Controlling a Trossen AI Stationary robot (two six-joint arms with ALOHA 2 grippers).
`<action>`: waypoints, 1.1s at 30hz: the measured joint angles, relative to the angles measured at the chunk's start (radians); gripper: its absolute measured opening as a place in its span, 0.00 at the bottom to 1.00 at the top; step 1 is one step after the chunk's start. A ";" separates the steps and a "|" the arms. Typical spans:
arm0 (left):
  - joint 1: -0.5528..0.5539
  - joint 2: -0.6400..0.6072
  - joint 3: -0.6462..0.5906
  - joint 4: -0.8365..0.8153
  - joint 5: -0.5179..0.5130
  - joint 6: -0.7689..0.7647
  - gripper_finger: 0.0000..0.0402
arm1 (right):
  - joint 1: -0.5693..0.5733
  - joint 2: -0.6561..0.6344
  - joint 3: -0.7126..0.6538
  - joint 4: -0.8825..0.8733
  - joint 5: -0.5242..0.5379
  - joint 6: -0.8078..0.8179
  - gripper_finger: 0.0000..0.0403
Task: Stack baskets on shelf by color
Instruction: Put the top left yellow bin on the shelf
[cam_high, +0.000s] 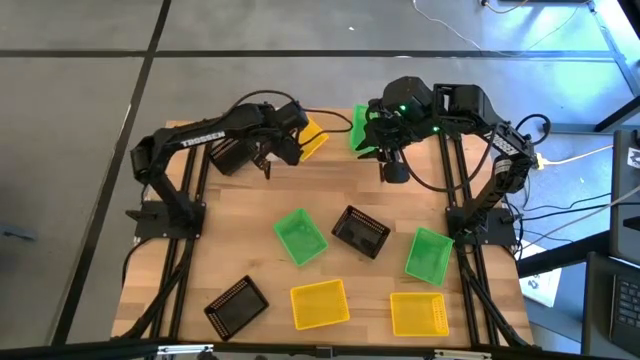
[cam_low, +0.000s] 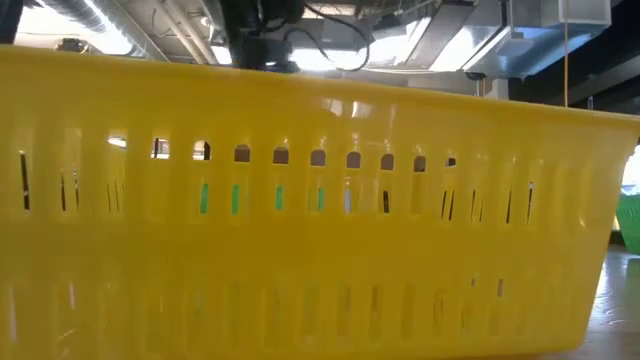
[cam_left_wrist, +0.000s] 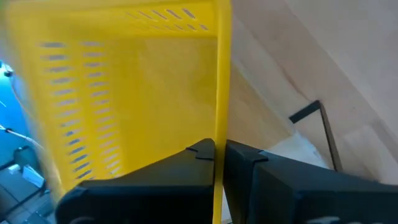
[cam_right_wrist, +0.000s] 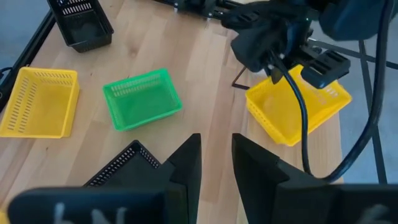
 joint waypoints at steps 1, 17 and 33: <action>0.000 0.006 0.000 0.002 -0.003 -0.008 0.00 | 0.000 0.000 0.000 -0.002 0.000 0.000 0.22; -0.011 0.020 0.000 0.056 -0.007 -0.092 0.11 | 0.000 0.000 0.000 0.000 -0.001 0.001 0.22; -0.044 0.001 -0.001 0.108 -0.207 -0.108 0.12 | 0.000 0.000 0.000 0.002 -0.001 0.001 0.22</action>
